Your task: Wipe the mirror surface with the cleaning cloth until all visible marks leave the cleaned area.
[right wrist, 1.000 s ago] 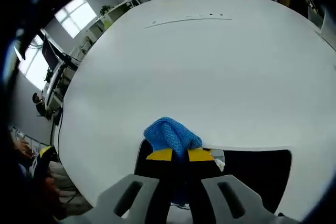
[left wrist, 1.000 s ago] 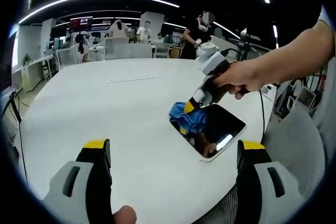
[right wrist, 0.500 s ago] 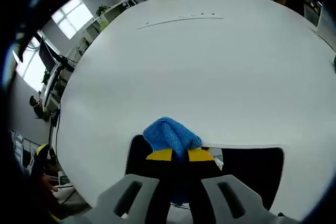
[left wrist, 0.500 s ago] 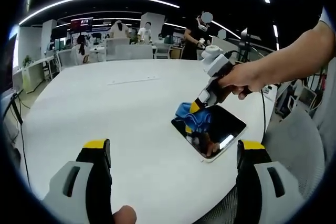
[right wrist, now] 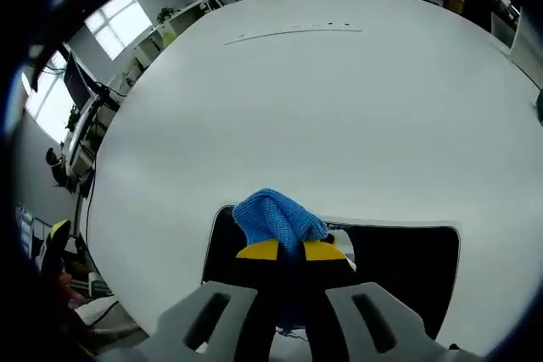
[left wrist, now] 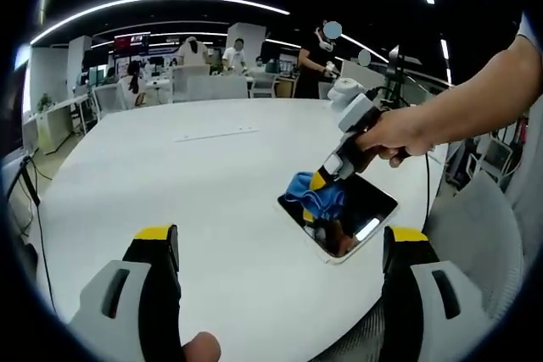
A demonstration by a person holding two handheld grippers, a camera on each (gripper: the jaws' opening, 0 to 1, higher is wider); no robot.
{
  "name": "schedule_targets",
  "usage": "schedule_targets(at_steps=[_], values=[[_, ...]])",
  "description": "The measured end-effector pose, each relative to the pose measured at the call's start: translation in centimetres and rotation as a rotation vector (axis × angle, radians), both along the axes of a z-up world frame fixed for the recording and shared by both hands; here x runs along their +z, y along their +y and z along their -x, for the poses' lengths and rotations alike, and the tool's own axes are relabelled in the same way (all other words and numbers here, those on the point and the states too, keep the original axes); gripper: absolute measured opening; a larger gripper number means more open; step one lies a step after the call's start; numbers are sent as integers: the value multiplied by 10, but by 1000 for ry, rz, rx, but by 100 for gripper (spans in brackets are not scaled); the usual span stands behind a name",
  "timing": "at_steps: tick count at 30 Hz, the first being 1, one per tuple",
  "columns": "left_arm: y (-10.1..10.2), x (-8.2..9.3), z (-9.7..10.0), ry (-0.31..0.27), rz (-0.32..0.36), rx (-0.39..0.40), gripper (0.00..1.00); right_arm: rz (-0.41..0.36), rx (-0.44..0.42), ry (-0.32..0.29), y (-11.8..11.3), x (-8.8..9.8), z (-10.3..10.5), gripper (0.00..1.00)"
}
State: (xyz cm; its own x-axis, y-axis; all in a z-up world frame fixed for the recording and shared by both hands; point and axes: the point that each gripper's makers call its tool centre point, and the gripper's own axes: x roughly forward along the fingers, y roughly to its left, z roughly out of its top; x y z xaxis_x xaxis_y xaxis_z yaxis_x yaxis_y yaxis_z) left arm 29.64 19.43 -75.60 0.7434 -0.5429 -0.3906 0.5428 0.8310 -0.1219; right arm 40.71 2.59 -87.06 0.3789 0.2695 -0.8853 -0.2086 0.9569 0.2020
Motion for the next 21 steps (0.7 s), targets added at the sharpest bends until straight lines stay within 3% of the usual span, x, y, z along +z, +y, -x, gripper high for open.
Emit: schedule_targets(at_steps=[21], values=[[-5, -3, 12, -8, -16, -21, 99, -55, -10, 7, 6, 3, 51, 2]])
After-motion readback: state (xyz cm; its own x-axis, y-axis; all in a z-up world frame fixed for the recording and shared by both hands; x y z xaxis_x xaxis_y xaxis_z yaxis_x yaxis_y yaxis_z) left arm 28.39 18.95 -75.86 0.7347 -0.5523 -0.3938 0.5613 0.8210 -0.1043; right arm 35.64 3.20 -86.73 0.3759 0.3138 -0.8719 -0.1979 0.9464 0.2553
